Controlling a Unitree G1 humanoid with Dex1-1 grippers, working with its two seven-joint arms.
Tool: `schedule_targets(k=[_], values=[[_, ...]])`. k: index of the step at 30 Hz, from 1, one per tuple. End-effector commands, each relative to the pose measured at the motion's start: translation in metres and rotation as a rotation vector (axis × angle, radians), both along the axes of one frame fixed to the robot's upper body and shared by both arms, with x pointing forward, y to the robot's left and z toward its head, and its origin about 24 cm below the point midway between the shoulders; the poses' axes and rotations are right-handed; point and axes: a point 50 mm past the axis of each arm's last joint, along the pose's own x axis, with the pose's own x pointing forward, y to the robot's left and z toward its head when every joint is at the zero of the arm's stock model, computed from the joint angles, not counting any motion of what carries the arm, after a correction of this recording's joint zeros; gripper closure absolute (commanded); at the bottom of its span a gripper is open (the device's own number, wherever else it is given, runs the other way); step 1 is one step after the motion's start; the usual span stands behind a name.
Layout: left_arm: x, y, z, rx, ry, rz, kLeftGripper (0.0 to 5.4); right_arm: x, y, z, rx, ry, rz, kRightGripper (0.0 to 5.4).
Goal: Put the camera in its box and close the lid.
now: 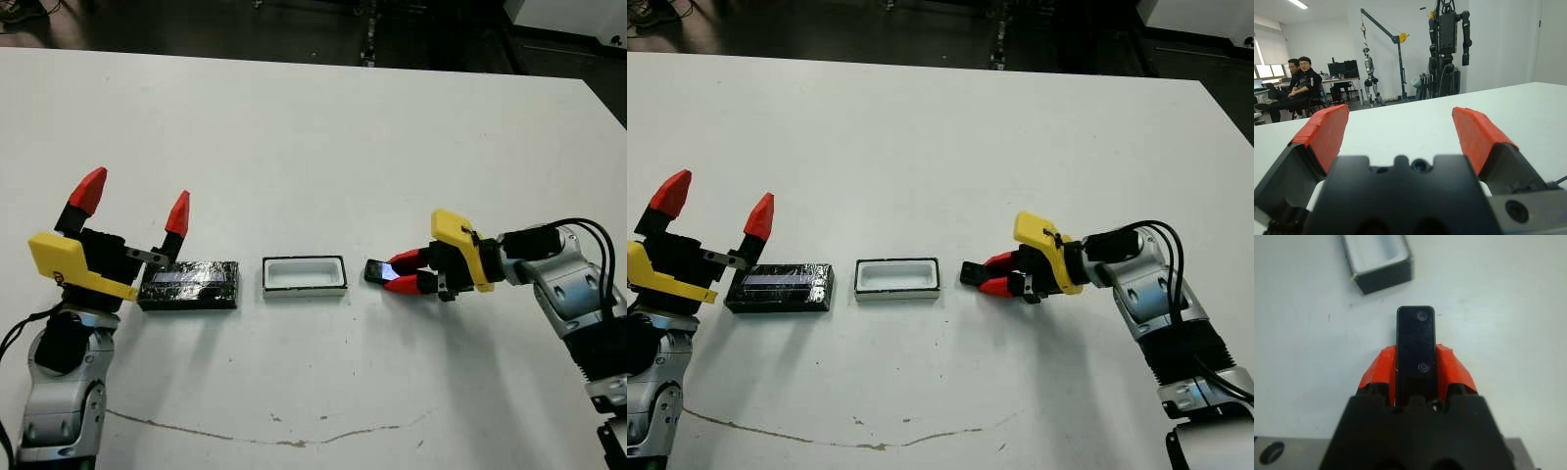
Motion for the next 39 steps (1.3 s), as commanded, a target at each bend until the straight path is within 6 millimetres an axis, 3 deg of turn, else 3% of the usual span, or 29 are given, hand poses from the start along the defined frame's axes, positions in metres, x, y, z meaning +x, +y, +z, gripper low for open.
schedule_targets(k=[1, 6, 12, 24, 39], values=[[0.000, 0.000, -0.003, 0.000, 0.016, -0.001, 0.00, 0.014, 0.004, 0.036, 0.100, -0.024, -0.011, 3.74], [0.000, -0.002, -0.002, -0.001, 0.020, -0.005, 0.00, 0.026, 0.025, 0.062, 0.160, -0.083, 0.086, 3.74], [0.000, -0.001, -0.001, -0.010, 0.018, -0.004, 0.00, 0.034, 0.052, 0.069, 0.175, -0.112, 0.187, 3.74], [0.001, 0.000, 0.000, -0.003, 0.007, -0.002, 0.00, 0.026, 0.102, 0.039, 0.106, -0.029, 0.368, 3.74], [0.000, 0.001, -0.002, -0.012, 0.013, 0.000, 0.00, 0.024, 0.124, 0.020, 0.065, -0.020, 0.398, 3.74]])
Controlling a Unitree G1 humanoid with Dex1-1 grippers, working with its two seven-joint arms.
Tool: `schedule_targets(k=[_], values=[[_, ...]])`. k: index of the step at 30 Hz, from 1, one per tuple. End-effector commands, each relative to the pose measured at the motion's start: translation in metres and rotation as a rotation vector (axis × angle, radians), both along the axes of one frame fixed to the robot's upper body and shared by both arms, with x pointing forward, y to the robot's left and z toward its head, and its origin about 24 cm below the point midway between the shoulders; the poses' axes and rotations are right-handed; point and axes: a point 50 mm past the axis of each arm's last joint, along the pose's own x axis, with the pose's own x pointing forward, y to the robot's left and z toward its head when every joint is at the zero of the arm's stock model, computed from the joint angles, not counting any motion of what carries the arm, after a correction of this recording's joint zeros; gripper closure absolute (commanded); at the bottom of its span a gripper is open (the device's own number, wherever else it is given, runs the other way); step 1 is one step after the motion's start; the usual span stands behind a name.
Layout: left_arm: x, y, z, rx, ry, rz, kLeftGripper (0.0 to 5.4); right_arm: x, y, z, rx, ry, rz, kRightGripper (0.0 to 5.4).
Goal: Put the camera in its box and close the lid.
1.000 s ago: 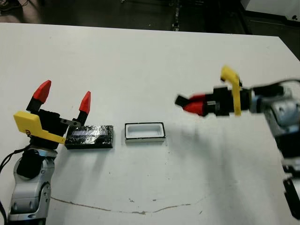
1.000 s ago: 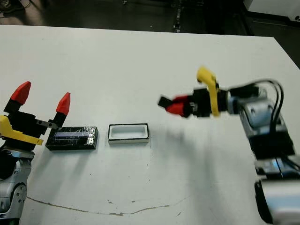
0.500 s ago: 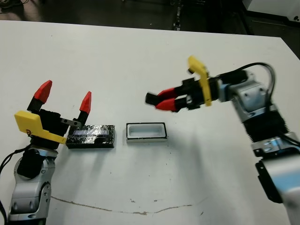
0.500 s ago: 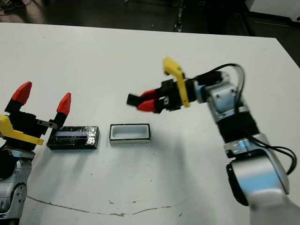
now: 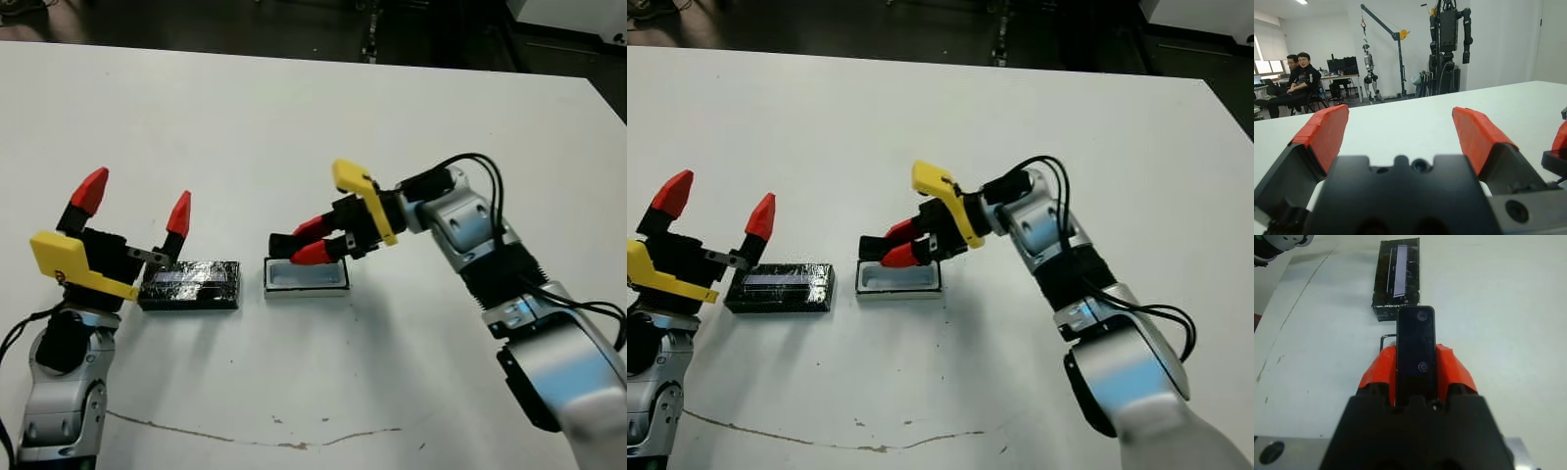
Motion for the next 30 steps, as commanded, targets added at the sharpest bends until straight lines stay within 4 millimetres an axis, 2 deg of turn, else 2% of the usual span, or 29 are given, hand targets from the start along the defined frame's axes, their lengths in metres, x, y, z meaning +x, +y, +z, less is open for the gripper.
schedule_targets(k=[1, 14, 30], values=[[-0.001, 0.001, -0.002, -0.007, 0.008, 0.002, 0.00, 0.000, -0.002, -0.006, -0.012, 0.009, -0.016, 3.74], [-0.002, 0.002, -0.003, -0.007, 0.009, 0.007, 0.00, -0.004, -0.004, -0.012, -0.029, -0.028, -0.020, 3.74], [-0.003, 0.001, -0.004, -0.001, 0.011, 0.010, 0.00, -0.013, -0.013, -0.032, -0.062, 0.029, -0.045, 3.74]])
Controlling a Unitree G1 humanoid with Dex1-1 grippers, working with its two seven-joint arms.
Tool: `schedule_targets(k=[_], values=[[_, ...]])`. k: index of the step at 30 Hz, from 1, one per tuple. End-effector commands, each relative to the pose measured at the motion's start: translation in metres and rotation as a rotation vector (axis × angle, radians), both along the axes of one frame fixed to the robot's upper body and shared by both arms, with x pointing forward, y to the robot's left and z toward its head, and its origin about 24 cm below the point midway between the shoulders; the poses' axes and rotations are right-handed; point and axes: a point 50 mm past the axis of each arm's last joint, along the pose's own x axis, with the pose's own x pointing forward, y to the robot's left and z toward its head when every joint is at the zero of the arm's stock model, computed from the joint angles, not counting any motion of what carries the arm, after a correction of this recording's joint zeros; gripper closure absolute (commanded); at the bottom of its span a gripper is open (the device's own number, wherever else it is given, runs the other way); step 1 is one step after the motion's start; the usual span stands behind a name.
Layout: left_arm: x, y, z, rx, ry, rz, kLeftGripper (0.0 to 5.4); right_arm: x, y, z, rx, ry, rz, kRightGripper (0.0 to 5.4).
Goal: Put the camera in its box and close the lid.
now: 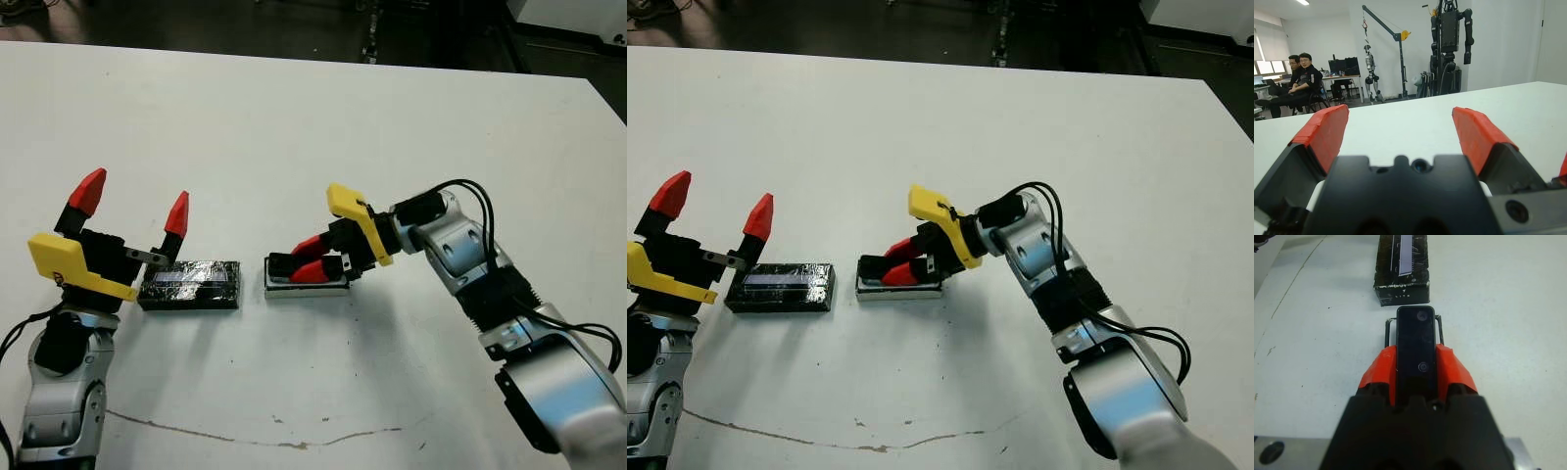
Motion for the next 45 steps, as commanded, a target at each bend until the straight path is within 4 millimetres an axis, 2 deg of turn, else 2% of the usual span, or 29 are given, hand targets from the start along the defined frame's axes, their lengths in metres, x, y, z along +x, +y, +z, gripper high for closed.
schedule_targets(k=[1, 17, 34, 45], values=[[-0.002, 0.000, -0.003, -0.004, 0.016, 0.003, 0.00, -0.002, -0.010, -0.013, -0.048, 0.036, -0.029, 3.74], [-0.002, 0.000, -0.003, 0.003, 0.010, -0.004, 0.00, -0.003, -0.021, -0.022, -0.087, 0.035, -0.045, 3.74], [-0.002, -0.001, -0.004, -0.004, 0.019, -0.004, 0.00, 0.002, -0.036, -0.018, -0.111, -0.040, -0.091, 3.74], [-0.001, -0.001, -0.003, -0.002, 0.012, -0.009, 0.00, 0.004, -0.038, -0.018, -0.115, -0.052, -0.091, 3.74]])
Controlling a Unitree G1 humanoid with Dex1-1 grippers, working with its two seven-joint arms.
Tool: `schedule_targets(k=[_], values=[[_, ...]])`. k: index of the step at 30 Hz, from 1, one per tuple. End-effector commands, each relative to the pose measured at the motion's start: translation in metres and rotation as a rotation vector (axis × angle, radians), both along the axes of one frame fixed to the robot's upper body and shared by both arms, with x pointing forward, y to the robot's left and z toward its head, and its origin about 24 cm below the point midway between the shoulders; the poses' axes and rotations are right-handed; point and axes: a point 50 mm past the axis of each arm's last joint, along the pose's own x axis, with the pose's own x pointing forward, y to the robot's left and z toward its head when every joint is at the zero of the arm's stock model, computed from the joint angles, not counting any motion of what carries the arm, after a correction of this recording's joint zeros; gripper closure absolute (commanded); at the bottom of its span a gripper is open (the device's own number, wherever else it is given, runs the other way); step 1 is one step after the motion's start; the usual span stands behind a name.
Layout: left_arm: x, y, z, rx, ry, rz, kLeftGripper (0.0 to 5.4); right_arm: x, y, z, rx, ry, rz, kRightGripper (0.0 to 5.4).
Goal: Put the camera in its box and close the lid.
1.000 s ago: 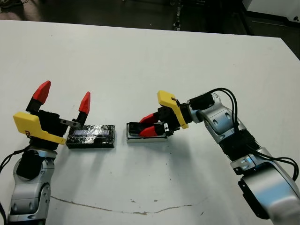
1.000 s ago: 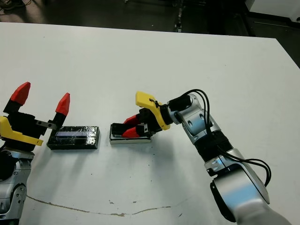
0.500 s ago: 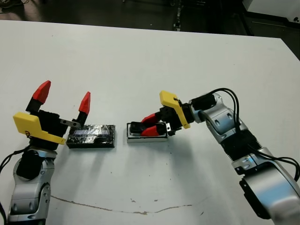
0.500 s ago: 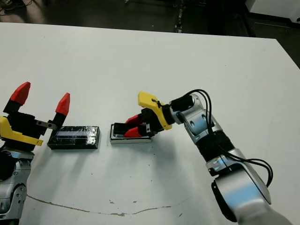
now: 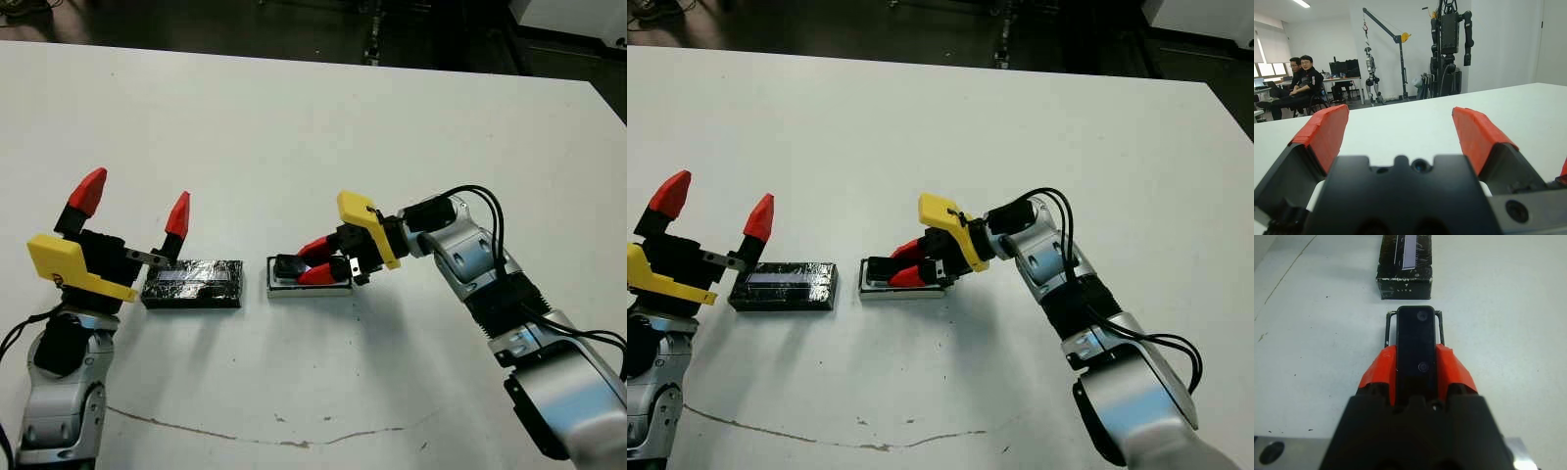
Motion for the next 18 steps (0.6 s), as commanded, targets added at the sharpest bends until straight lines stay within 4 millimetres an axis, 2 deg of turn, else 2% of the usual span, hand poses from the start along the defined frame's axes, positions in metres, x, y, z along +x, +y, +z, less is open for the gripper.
schedule_targets(k=[1, 7, 18], values=[[-0.0006, 0.0003, -0.0034, -0.006, 0.018, -0.002, 0.00, 0.0039, -0.0274, -0.0132, -0.120, 0.011, -0.105, 3.74], [-0.0006, 0.0001, -0.0028, -0.001, 0.026, -0.004, 0.00, 0.0041, -0.0267, -0.0111, -0.153, 0.044, -0.109, 3.74], [-0.0002, -0.0005, -0.0028, -0.004, 0.021, -0.008, 0.00, 0.0055, -0.0249, -0.0091, -0.162, 0.088, -0.160, 2.06]])
